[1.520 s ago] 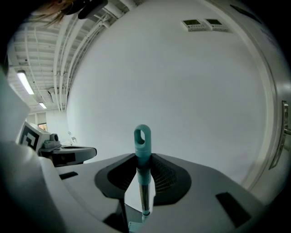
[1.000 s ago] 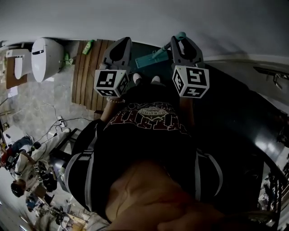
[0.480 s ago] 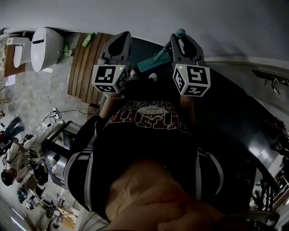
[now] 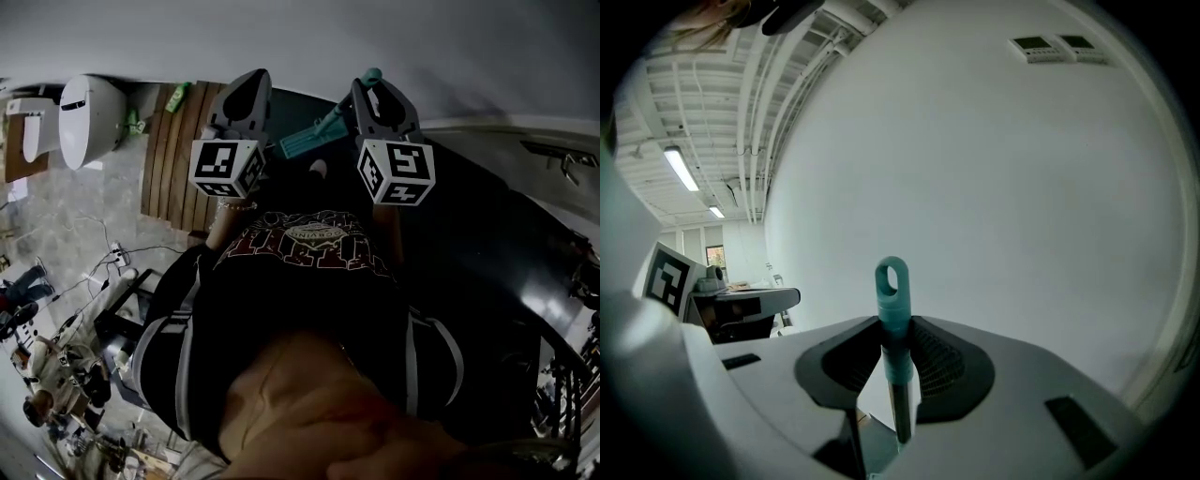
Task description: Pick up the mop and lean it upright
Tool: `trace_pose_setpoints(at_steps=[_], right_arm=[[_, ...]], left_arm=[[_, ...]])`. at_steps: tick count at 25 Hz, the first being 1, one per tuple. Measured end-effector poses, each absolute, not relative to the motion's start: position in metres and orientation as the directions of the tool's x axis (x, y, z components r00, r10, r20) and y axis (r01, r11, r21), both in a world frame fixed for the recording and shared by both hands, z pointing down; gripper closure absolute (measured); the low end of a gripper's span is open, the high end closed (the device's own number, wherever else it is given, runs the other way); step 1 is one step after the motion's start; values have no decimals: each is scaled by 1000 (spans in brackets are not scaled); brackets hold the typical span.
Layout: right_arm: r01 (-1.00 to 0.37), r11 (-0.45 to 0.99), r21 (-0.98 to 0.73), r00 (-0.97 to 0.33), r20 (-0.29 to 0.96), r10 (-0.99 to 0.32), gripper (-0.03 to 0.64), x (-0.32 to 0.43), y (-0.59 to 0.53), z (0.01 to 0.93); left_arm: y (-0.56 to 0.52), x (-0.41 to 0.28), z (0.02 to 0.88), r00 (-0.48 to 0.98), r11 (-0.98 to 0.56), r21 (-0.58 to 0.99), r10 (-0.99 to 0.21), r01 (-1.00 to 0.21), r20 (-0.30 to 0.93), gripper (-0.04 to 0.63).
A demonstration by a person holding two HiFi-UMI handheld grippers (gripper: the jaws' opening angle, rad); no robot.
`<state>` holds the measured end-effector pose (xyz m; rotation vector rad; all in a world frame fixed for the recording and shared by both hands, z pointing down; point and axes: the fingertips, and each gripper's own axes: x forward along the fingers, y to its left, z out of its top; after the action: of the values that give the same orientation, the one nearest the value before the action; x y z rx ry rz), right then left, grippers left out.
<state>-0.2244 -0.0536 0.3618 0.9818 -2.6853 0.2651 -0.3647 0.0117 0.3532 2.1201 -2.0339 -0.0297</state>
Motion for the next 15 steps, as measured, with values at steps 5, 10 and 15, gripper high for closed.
trace_pose_setpoints(at_steps=[5,10,15], right_arm=[[-716,694,-77,-675,328,-661,506,-262,-52,377],[-779,623,-77,-608,337,-719,506,-297,-52,384],[-820,565,-89,-559,336,-758,506,-331,-53,386]], left_arm=[[8,-414,359,125,-103,156,-983,-982,137,549],[-5,-461,359,199,-179,139,-969,-974,145,549],[-18,-498,362,269,-250,137,-952,-958,145,549]])
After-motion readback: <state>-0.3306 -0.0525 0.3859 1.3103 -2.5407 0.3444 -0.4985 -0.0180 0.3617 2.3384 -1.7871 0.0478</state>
